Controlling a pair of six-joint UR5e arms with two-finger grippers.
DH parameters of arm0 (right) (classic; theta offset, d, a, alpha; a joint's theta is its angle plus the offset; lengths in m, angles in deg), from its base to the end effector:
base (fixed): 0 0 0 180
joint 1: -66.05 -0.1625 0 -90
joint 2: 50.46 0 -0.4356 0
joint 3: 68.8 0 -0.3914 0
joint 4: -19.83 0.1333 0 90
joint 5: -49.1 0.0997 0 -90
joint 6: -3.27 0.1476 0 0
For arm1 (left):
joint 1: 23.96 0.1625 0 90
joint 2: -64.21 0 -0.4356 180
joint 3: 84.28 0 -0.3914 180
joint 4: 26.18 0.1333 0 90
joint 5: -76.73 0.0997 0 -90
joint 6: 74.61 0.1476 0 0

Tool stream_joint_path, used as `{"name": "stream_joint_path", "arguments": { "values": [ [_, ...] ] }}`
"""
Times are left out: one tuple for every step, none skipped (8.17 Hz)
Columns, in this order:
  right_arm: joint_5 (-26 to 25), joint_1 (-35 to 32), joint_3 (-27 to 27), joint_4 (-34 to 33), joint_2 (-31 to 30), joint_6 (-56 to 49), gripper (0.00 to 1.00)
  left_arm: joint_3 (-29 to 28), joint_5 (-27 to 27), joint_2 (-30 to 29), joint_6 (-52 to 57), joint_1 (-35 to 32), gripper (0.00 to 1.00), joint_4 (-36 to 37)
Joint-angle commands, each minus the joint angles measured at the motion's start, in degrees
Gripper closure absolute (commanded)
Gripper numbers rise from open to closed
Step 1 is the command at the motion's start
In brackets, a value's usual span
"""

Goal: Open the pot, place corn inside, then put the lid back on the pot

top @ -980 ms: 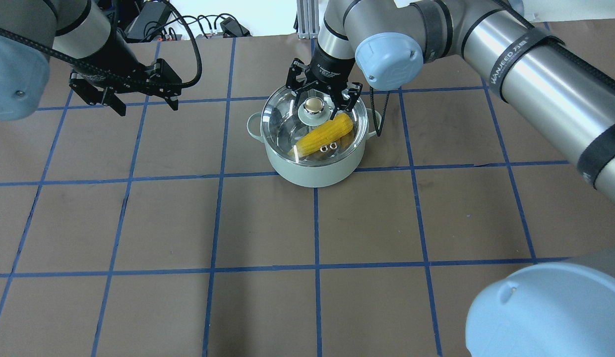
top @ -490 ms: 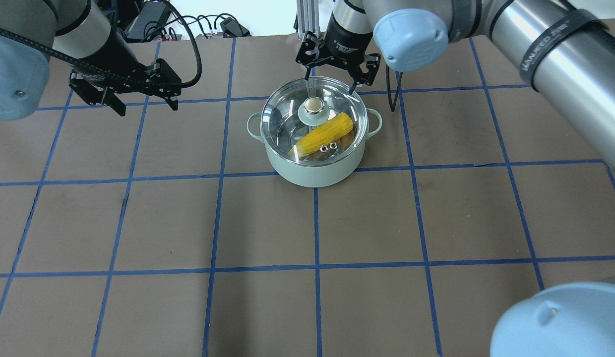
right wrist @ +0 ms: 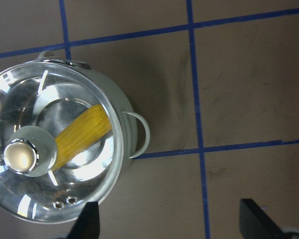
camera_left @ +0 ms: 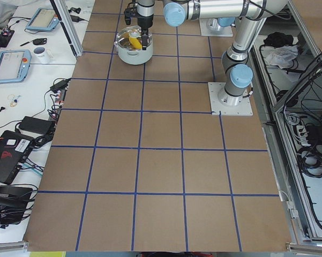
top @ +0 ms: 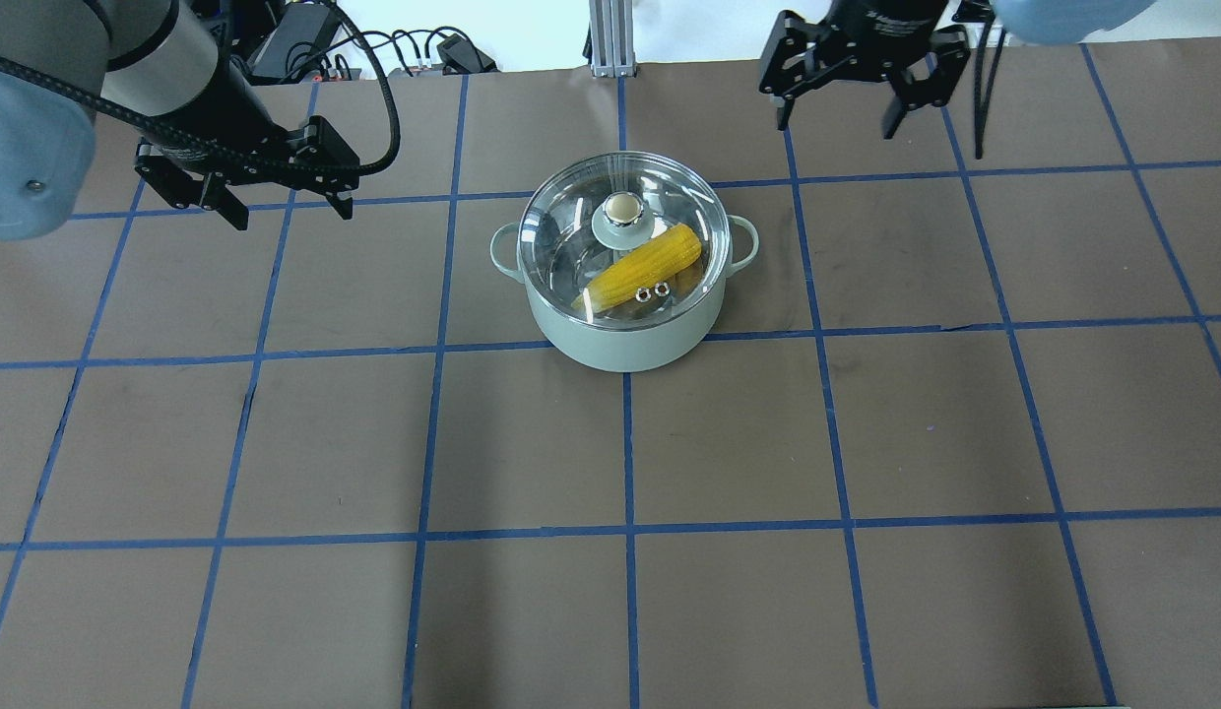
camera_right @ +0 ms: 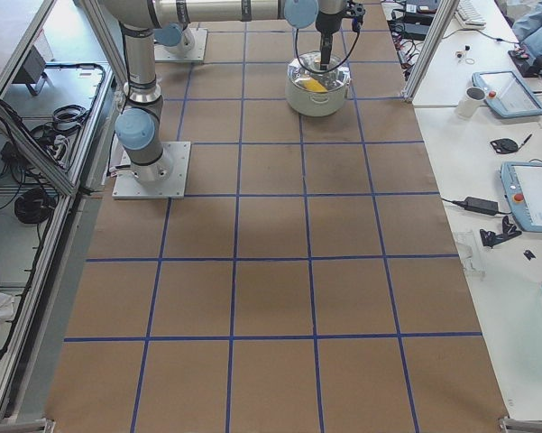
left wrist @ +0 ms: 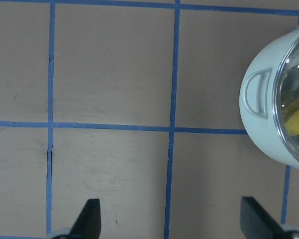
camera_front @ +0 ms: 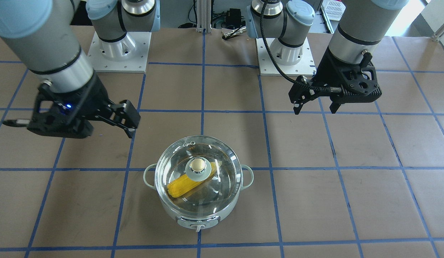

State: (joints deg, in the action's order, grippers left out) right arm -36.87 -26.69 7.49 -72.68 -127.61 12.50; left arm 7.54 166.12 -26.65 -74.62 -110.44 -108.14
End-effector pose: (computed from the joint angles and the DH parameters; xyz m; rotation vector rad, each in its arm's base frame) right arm 0.1720 -0.5889 0.4519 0.1703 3.0598 -0.0784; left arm -0.1033 -0.5179 0.4421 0.0956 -3.1289 0.1470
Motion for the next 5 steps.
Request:
{"name": "stream_joint_path", "arguments": {
  "values": [
    [-4.37, 5.98, 0.69, 8.74, -7.03, -7.98, 0.00, 0.02, -0.09, 0.07, 0.10, 0.00, 0.00, 0.05],
    [-4.38, 5.56, 0.96, 8.83, -7.66, -6.95, 0.00, 0.02, -0.09, 0.07, 0.10, 0.00, 0.00, 0.05],
    [-4.73, 3.99, 0.96, 8.92, -7.93, -5.73, 0.00, -0.06, -0.09, 0.07, 0.10, 0.00, 0.00, 0.05],
    [-6.03, 1.36, 1.05, 8.57, -8.19, -3.97, 0.00, -0.06, -0.09, 0.16, 0.10, 0.00, 0.00, 0.05],
    [-6.13, -0.67, 1.05, 8.05, -8.02, -2.56, 0.00, -0.06, -0.09, 0.16, 0.10, 0.00, 0.00, 0.05]
  ]
}}
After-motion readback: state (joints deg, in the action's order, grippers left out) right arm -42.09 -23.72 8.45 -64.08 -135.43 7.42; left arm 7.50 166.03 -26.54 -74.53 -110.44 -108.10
